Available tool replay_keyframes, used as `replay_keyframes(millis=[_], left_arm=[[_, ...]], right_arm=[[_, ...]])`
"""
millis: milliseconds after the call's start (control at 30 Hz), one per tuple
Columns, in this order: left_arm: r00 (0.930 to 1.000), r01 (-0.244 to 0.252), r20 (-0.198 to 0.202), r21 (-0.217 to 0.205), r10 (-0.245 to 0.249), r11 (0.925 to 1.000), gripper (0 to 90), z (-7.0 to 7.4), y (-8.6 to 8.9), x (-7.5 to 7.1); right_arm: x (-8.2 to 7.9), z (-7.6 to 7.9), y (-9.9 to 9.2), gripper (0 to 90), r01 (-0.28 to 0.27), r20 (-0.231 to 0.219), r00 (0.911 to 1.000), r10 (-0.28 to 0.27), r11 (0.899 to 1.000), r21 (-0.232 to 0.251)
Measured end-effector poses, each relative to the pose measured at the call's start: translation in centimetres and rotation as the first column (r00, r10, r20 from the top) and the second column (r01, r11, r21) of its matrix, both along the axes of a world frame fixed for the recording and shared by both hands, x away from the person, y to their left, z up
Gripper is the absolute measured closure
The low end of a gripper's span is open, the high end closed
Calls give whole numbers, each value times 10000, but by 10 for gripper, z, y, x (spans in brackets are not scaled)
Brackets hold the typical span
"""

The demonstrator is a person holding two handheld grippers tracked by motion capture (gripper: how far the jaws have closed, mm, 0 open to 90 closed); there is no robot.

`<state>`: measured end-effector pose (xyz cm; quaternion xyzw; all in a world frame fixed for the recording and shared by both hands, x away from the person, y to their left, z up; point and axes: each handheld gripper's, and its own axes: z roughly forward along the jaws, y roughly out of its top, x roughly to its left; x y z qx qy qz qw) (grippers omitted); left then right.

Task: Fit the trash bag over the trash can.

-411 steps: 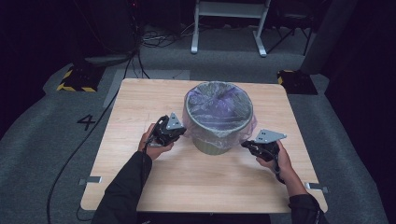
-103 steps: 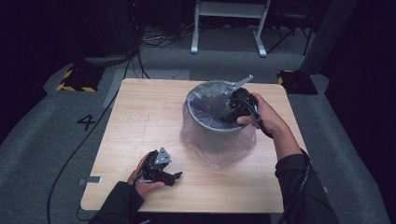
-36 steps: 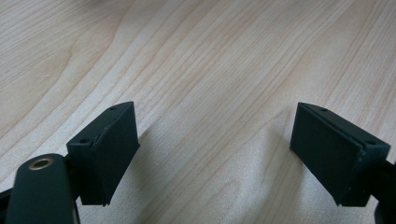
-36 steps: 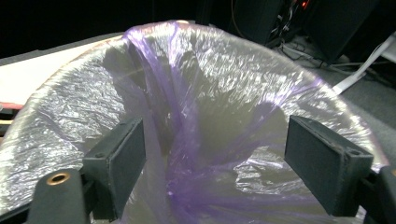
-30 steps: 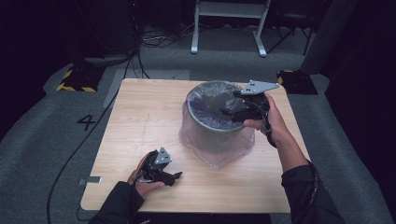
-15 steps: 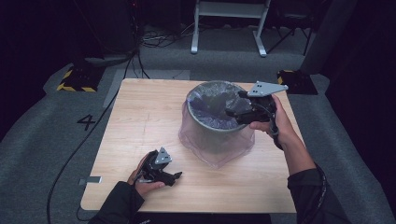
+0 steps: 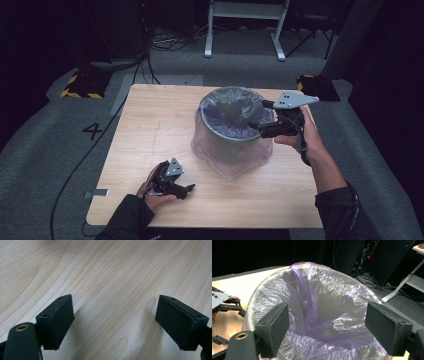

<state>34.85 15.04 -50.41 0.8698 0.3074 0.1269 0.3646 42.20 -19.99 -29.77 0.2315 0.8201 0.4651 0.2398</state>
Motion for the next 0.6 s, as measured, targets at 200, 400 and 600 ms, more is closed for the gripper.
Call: replay_keyframes(millis=[200,400,600], left_arm=[[10000,-1,1,-1,1,10000,147,0,0,0],[10000,1,3,3,-1,10000,147,0,0,0],[10000,1,4,1,-1,10000,147,0,0,0]], right_arm=[[-7,0,-4,193,-107,9,9999,107,9999,-50],[-17,2,-8,183,-226,37,9997,226,9997,-21],[-24,2,-11,179,-355,-45,9994,355,9994,-10]])
